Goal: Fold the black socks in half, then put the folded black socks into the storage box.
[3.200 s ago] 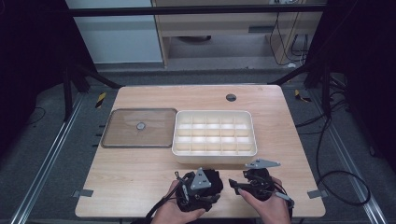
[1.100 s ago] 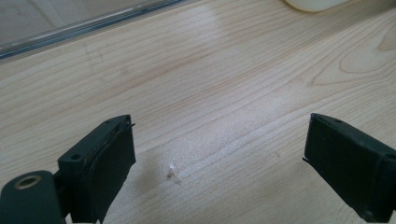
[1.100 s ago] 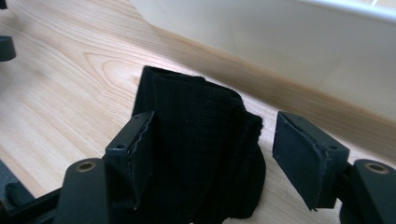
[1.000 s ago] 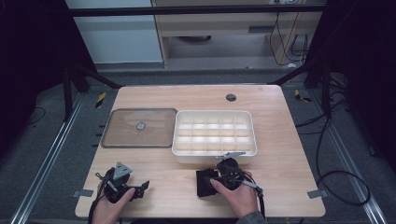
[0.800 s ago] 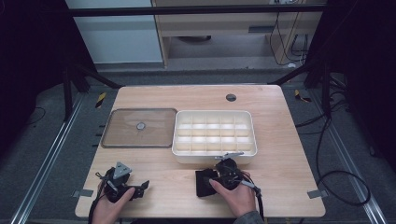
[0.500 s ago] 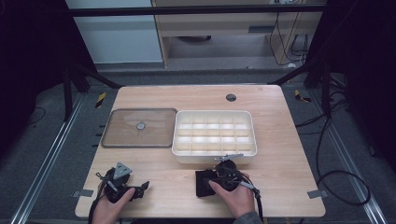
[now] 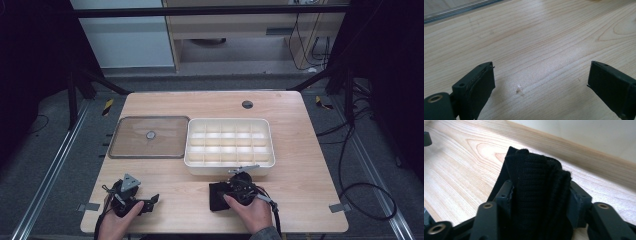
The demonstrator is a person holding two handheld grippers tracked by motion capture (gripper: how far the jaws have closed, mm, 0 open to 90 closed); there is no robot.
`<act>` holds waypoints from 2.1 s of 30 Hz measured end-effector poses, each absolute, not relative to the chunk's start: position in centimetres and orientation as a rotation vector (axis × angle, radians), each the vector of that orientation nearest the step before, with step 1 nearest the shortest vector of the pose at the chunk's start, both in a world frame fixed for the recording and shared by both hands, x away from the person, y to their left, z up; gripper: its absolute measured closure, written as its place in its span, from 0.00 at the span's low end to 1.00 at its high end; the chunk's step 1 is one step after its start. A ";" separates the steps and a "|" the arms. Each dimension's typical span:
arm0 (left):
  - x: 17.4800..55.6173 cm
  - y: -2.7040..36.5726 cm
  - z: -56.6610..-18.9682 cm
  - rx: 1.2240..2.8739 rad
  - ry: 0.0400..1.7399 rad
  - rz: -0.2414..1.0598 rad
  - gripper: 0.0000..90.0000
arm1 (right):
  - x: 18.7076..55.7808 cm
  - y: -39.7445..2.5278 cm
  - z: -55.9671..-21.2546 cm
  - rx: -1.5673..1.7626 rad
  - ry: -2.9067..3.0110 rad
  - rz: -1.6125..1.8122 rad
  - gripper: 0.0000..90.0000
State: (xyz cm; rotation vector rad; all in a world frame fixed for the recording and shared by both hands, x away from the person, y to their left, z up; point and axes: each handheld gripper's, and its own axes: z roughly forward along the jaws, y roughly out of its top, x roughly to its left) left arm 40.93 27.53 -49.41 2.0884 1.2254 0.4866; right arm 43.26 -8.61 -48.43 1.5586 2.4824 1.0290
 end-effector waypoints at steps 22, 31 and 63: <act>40.7 27.9 -49.4 2.111 1.229 0.492 0.07 | 42.3 -10.9 -45.3 1.479 2.445 1.158 0.73; 40.9 28.1 -49.6 2.110 1.232 0.503 0.07 | 42.4 -13.7 -40.6 1.431 2.334 1.198 0.73; 44.1 30.4 -50.6 2.040 1.319 0.553 0.05 | 50.0 -20.7 -34.0 1.401 2.181 0.998 0.72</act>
